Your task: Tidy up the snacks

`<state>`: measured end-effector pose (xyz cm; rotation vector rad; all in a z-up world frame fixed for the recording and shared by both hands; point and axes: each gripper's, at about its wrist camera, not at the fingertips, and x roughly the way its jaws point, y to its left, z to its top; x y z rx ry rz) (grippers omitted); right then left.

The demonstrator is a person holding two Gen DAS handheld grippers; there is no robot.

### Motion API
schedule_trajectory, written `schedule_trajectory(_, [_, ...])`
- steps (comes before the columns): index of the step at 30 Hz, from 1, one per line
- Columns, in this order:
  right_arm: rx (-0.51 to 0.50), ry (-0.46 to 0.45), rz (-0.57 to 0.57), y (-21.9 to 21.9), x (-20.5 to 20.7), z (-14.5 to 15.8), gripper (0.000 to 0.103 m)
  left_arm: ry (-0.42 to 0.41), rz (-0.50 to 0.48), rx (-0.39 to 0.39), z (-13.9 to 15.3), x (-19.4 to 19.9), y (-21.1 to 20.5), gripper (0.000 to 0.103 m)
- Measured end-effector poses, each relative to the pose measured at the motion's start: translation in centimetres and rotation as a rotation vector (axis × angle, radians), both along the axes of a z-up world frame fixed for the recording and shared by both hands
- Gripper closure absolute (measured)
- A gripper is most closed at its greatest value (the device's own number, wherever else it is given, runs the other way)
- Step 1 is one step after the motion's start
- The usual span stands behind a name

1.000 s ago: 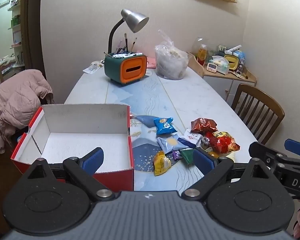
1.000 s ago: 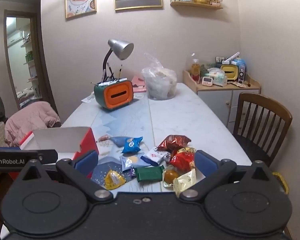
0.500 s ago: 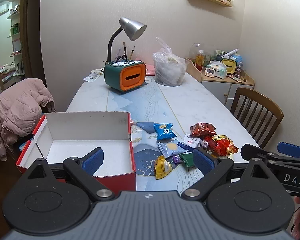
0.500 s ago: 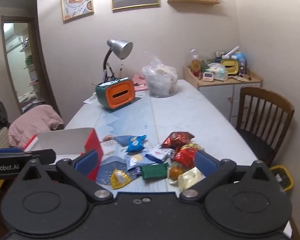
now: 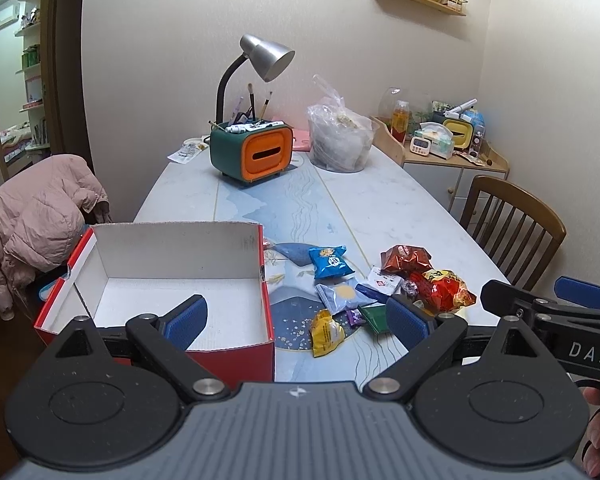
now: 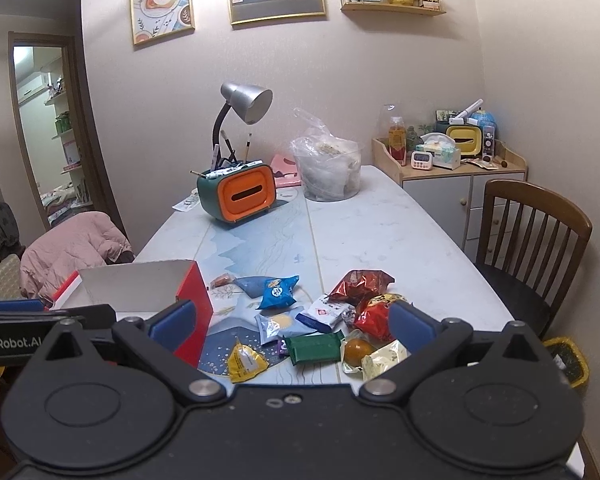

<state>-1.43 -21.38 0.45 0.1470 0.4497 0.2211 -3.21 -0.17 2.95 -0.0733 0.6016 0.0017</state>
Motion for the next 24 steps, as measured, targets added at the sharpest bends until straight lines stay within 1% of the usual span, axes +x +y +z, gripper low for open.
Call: schedule_trajectory(24, [-0.013, -0.003, 0.027, 1.03, -0.13, -0.42, 0.001, 0.012, 0.003, -0.012, -0.65, -0.08, 0.47, 0.006])
